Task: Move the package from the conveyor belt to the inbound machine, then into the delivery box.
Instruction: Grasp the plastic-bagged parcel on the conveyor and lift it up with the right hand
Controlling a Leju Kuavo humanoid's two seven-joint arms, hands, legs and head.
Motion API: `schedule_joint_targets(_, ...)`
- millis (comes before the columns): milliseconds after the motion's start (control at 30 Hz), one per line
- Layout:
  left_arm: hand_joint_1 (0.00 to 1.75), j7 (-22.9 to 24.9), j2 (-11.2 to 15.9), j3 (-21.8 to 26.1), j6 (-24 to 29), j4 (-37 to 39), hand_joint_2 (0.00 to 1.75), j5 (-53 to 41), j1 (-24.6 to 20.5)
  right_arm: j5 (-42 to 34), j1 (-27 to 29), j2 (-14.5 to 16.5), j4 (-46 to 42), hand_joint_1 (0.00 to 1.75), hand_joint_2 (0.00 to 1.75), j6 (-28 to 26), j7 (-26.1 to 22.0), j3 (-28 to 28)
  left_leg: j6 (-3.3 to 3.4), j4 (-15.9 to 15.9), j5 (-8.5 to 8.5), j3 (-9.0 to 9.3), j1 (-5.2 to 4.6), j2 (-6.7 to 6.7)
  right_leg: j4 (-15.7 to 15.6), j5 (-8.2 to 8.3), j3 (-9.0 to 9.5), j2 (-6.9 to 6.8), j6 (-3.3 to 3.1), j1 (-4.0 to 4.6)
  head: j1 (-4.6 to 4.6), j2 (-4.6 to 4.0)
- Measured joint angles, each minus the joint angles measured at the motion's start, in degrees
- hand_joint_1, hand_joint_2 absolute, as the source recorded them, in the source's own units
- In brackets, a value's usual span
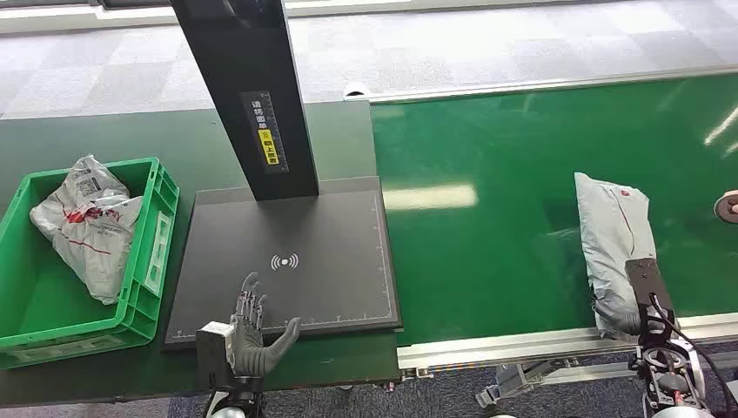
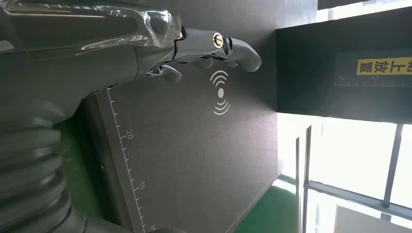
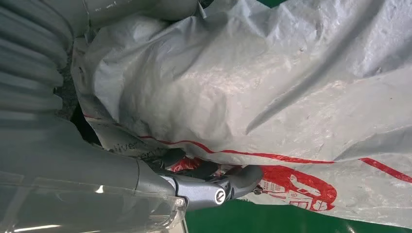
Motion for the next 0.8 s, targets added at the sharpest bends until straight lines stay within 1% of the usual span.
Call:
schedule_joint_targets(67, 0.00, 0.17, -0.01, -0.01, 0.13, -0.02, 1.75, -0.12, 0.00, 0.30, -0.25, 0.13, 0.17, 1.75, 1.75, -0.46, -0.03, 0.01, 0.02, 0.00, 0.01, 0.00, 0.00, 0.00, 0.00, 0.01, 0.00, 0.00, 0.02, -0.01, 0.00, 0.00)
schedule_joint_targets(133, 0.00, 0.49, -0.02, -0.02, 0.34, -0.07, 1.75, -0.32, 0.00, 0.60, -0.65, 0.37, 0.40, 1.75, 1.75, -1.30, -1.15, 0.01, 0.04, 0.01, 0.03, -0.01, -0.02, 0.01, 0.00, 0.05, 0.01, 0.00, 0.06, -0.02, 0.00, 0.00)
schedule_joint_targets(300, 0.00, 0.87, -0.04, 0.04, 0.70, -0.22, 1.75, -0.93, -0.01, 0.40, -1.65, 1.75, -0.18, 1.75, 1.75, -3.29, -8.78, 0.14, 0.04, 0.01, 0.05, -0.10, -0.04, 0.04, 0.01, 0.11, -0.04, 0.03, 0.07, -0.03, -0.02, 0.00)
schedule_joint_targets(433, 0.00, 0.84, -0.11, 0.20, 1.15, -0.23, 1.75, -0.98, -0.03, -0.83, -3.64, 3.57, -3.46, 1.75, 1.75, -4.86, -13.91, 1.36, 0.04, 0.01, 0.08, -0.10, -0.01, 0.03, 0.03, 0.11, -0.10, 0.02, 0.06, 0.00, -0.02, 0.00)
schedule_joint_targets(500, 0.00, 0.70, -0.23, 0.30, 1.44, -0.23, 1.75, -0.98, -0.05, -2.58, -4.16, 4.87, -7.18, 1.75, 1.75, -5.49, -15.59, 2.83, 0.04, 0.01, 0.08, -0.11, 0.00, 0.04, 0.03, 0.11, -0.10, 0.03, 0.06, 0.02, -0.02, 0.00)
schedule_joint_targets(600, 0.00, 0.29, -0.34, 0.45, 1.93, -0.37, 1.75, -0.98, -0.03, -5.93, -3.36, 7.26, -16.23, 1.75, 1.75, -6.31, -16.78, 6.64, 0.04, 0.01, 0.08, -0.13, 0.01, 0.05, 0.04, 0.10, -0.14, 0.03, 0.06, 0.02, -0.02, 0.00)
schedule_joint_targets(700, 0.00, 0.03, -0.35, 0.83, 2.27, -0.85, 1.75, -0.97, -0.03, -8.35, -1.55, 9.40, -27.19, 1.75, 1.75, -7.38, -15.97, 12.04, 0.04, 0.01, 0.08, -0.15, 0.00, 0.07, 0.04, 0.10, -0.21, 0.04, 0.05, 0.02, -0.02, 0.00)
schedule_joint_targets(800, 0.00, -0.02, -0.35, 1.25, 2.31, -1.21, 1.75, -0.96, -0.02, -9.58, -0.34, 10.52, -34.99, 1.75, 1.75, -8.13, -14.92, 16.51, 0.04, 0.01, 0.08, -0.18, 0.00, 0.03, 0.04, 0.09, -0.22, 0.02, 0.05, 0.02, -0.01, 0.00)
